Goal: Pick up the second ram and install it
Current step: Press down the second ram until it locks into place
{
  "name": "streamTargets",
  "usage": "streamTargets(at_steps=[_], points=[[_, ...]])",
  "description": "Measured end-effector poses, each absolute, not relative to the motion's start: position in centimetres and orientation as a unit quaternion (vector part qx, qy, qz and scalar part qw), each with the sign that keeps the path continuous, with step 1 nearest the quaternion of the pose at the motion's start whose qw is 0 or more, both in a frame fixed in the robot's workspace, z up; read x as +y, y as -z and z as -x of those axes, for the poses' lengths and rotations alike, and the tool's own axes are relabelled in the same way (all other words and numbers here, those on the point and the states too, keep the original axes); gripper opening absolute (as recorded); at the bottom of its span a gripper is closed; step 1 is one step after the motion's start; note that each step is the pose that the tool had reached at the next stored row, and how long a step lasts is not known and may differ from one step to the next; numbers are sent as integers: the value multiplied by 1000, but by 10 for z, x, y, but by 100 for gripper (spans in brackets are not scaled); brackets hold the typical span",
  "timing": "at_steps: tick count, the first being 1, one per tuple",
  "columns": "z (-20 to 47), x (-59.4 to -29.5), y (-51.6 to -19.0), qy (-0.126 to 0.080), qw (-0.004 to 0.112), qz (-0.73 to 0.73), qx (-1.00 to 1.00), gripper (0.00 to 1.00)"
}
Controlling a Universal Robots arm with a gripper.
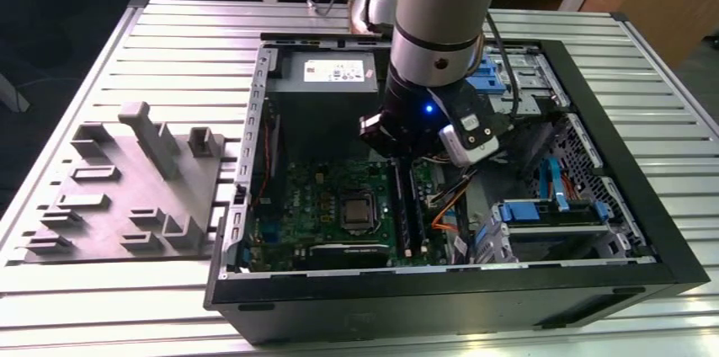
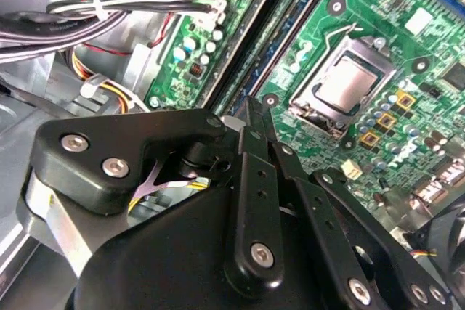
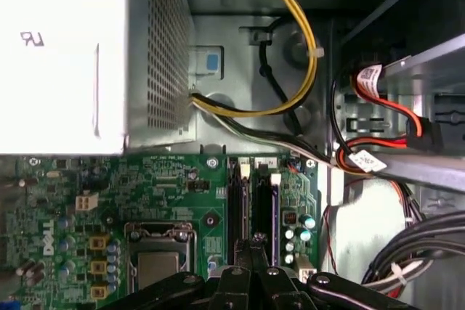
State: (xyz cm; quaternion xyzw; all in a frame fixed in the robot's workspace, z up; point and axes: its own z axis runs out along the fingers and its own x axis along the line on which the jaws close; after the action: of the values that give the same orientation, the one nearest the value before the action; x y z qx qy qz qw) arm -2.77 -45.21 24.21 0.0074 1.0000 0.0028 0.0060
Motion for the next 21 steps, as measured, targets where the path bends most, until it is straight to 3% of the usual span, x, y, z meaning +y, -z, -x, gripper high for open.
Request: streamTargets(at_steps=[21], points=[[28, -438, -223, -7, 6, -5, 1000, 10]])
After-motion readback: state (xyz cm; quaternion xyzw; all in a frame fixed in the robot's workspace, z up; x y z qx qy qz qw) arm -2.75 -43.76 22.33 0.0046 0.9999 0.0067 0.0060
